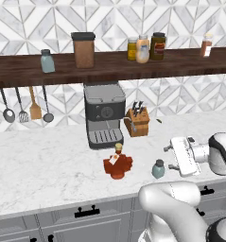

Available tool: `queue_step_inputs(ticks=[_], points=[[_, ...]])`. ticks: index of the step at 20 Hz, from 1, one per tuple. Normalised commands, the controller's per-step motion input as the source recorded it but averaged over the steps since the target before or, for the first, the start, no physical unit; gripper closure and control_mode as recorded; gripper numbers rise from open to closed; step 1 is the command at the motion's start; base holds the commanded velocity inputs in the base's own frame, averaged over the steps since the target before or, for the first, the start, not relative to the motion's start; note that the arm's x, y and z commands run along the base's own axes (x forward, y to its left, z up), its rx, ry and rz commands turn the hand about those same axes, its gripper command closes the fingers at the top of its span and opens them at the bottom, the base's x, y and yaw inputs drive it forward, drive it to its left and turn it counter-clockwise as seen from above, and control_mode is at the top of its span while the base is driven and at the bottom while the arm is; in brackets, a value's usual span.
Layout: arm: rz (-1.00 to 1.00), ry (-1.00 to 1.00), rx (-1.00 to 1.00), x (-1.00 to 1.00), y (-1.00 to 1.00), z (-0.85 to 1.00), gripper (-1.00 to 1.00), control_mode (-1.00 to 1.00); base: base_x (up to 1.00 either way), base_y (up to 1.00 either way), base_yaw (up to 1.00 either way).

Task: Put the shaker and condiment bottle from the counter next to their counterparts in the cabinet.

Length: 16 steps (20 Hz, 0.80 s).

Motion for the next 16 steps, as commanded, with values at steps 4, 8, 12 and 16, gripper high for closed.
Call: queue_step_inputs(ticks=[4, 8, 12, 16], points=[[0.0, 0.0, -0.27, 0.0, -0.09, -0.18, -1.0, -1.0, 0.0, 0.0, 0.0], [0.03, 0.0, 0.0, 0.0, 0.04, -0.01, -1.0, -1.0, 0.0, 0.0, 0.0], [0.06, 0.0, 0.0, 0.0, 0.18, -0.16, -1.0, -1.0, 0.0, 0.0, 0.0], [0.05, 0.0, 0.0, 0.01, 0.06, -0.08, -1.0, -1.0, 0.0, 0.0, 0.0]])
